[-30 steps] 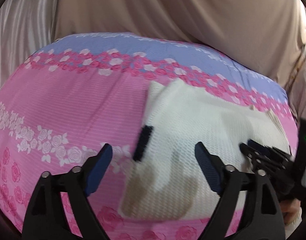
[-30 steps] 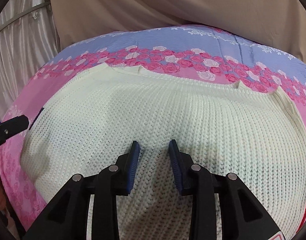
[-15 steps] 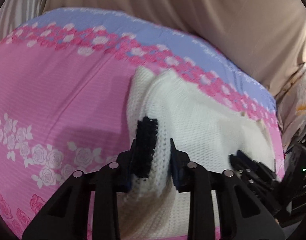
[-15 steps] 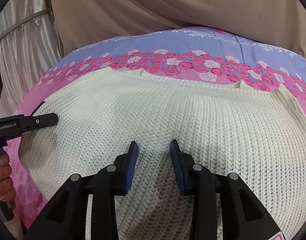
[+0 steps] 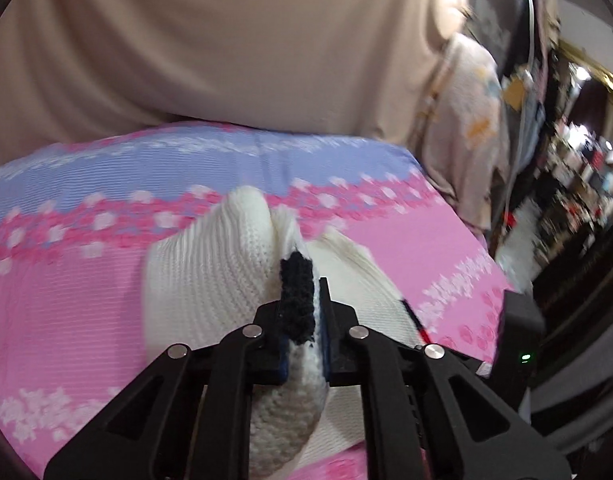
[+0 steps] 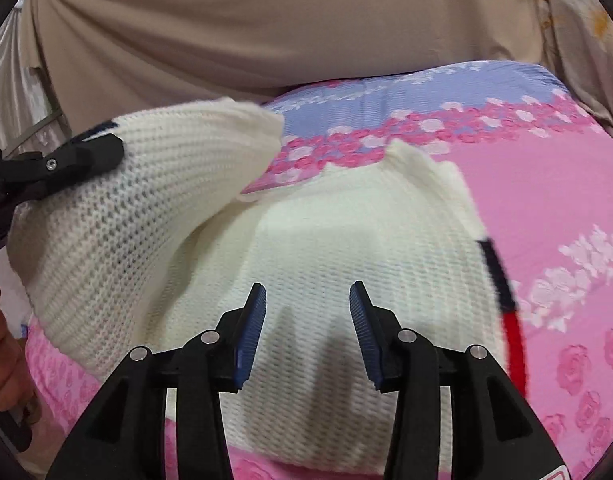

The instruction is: Fold small clothes

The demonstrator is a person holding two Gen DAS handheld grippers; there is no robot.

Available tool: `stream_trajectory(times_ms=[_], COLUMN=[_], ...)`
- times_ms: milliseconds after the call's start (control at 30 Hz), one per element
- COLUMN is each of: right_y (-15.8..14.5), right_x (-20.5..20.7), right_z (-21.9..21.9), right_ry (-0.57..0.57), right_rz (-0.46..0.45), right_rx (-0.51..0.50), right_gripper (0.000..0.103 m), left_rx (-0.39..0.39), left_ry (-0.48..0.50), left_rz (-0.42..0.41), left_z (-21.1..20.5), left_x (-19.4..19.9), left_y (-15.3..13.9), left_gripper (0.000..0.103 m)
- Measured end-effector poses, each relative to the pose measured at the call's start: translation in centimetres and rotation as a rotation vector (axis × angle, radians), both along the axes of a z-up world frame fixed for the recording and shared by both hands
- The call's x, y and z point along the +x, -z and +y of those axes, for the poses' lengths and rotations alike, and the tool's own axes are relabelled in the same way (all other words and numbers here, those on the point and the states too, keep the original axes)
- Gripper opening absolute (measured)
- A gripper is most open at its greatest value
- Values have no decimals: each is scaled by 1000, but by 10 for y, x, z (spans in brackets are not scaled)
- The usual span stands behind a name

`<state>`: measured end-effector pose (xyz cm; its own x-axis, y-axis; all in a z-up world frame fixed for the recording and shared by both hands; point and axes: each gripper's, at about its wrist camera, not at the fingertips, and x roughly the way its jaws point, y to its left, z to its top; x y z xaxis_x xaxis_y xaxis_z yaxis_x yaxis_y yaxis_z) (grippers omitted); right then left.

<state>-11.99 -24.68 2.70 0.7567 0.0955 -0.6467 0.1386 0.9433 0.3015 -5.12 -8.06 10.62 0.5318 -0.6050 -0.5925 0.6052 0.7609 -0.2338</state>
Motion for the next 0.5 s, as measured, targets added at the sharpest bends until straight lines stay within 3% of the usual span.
stream_trajectory(times_ms=[100, 233, 333, 367, 433, 500], right_y=[2, 7, 5, 2, -7, -17], right_x=[-22, -40, -43, -41, -34, -25], right_z=[-32, -58, -64, -63, -64, -57], right_ry=[79, 111, 101, 87, 49, -8], right_rz=[17, 38, 35, 29, 8, -19], right_rx=[18, 86, 98, 99, 108, 138], right_gripper=[43, 44, 46, 47, 52, 60], left_rx=[55, 140, 105, 91, 46, 7], left_ry=[70, 85, 95, 99, 105, 64], left_rz=[73, 156, 126, 122, 126, 97], left_z=[-49, -83, -72, -65, -43, -17], left_x=[2, 3, -10, -14, -22, -30], left_y=[32, 81, 71, 66, 51, 37], left_gripper=[9, 9, 18, 25, 64, 77])
